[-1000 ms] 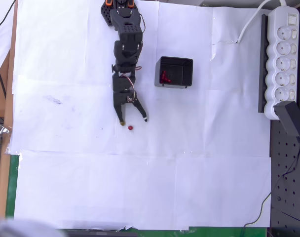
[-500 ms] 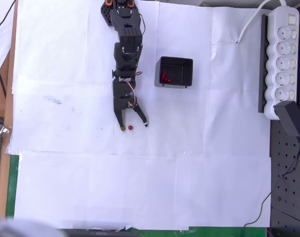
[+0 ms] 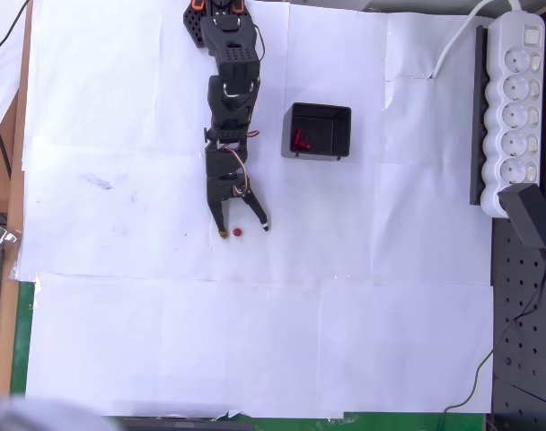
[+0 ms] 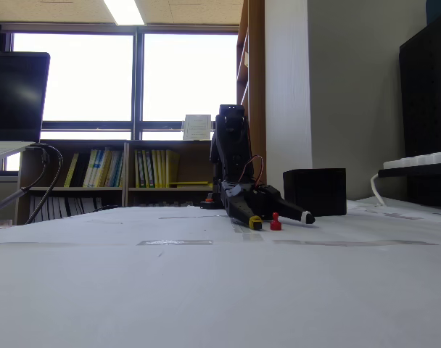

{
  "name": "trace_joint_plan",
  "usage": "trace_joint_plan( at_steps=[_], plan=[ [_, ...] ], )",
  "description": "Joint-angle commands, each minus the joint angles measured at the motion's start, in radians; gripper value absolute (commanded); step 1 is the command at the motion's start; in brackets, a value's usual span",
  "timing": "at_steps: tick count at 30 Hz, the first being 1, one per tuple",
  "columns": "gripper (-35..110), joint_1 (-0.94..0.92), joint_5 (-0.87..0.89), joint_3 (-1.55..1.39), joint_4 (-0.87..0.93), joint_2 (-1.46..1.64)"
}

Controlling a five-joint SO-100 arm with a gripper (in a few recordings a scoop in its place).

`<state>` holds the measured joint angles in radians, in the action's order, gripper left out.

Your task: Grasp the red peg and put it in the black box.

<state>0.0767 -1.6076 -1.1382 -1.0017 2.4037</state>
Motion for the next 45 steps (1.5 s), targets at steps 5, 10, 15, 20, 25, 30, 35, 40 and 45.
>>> trace_joint_plan(
  at_steps=[5, 10, 15, 20, 25, 30, 35, 40, 45],
  plan=[
    [35, 0.012, -0.026, 0.003, 0.009, -0.043],
    [30, 0.014, -0.032, 0.002, 0.009, -0.038],
    [22, 0.011, -0.037, 0.003, 0.009, -0.037],
    [15, 0.009, -0.038, -0.002, 0.009, -0.032],
    [6, 0.008, -0.035, -0.003, 0.011, -0.032],
    [0, 0.008, -0.041, -0.003, 0.014, -0.040],
    [0, 0.002, -0.038, -0.003, 0.029, -0.061],
    [0, -0.021, -0.003, 0.006, 0.218, -0.195],
    [0, -0.043, 0.046, -0.061, 0.577, -0.359]
  ],
)
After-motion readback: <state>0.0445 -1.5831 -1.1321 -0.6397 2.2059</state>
